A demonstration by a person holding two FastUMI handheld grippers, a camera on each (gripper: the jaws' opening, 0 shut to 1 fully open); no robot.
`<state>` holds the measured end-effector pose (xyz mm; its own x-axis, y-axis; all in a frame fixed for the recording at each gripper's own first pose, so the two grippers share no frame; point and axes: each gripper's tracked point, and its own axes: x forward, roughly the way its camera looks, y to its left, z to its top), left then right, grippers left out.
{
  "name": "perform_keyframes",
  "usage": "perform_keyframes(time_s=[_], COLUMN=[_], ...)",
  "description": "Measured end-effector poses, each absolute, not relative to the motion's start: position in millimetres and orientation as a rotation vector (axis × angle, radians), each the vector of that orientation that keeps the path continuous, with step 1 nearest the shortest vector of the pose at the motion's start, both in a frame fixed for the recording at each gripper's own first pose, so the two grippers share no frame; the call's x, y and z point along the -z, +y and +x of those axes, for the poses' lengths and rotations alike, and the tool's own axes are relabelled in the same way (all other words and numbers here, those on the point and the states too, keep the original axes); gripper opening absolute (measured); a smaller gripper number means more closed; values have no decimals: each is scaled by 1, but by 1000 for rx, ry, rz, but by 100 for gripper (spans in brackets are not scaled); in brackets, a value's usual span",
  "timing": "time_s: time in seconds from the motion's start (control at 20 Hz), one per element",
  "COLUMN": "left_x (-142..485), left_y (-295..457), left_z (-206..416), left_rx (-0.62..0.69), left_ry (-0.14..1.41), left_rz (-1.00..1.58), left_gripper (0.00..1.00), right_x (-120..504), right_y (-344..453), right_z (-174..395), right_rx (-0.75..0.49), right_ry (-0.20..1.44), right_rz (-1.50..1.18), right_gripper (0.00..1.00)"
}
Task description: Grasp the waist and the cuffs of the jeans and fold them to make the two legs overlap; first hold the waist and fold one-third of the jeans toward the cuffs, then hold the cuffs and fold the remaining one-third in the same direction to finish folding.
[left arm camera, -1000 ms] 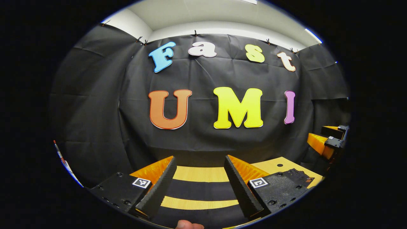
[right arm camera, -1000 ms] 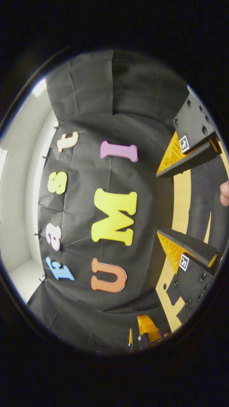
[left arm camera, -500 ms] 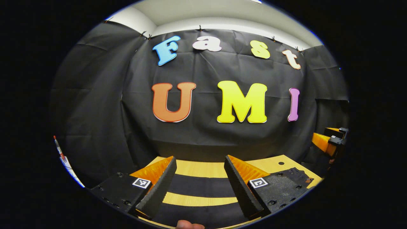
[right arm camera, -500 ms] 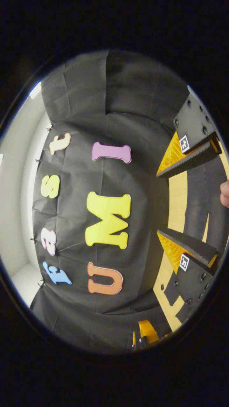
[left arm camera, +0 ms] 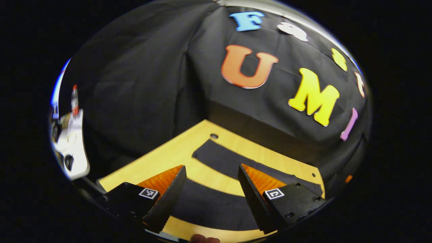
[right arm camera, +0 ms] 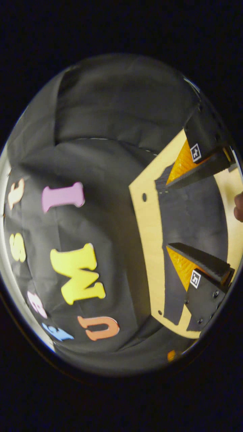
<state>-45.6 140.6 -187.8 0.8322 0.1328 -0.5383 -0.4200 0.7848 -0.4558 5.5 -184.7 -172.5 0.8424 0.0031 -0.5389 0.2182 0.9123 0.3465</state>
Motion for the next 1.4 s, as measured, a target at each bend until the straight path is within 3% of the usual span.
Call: perform_keyframes(time_s=[0.15,0.3,0.45,0.85,1.4], left_x=[244,266,277,326,321], left_y=[139,129,114,110,104], left_z=[-74,-86,-98,-96,-32], left_rx=[-425,-500,-569,-641,-612], left_ry=[628,637,659,794,665], left_rz=[-997,-1331,-1511,-1413,-1474], left_gripper=[99,99,98,99,93], right_x=[224,261,281,280,332], right_y=[-211,-218,-217,-220,-223], right_z=[-20,-41,-52,-58,-36], right_rx=[192,256,305,329,429], right_ry=[704,801,859,887,932], right_rz=[642,792,851,816,1168], right_gripper=[98,98,92,92,98])
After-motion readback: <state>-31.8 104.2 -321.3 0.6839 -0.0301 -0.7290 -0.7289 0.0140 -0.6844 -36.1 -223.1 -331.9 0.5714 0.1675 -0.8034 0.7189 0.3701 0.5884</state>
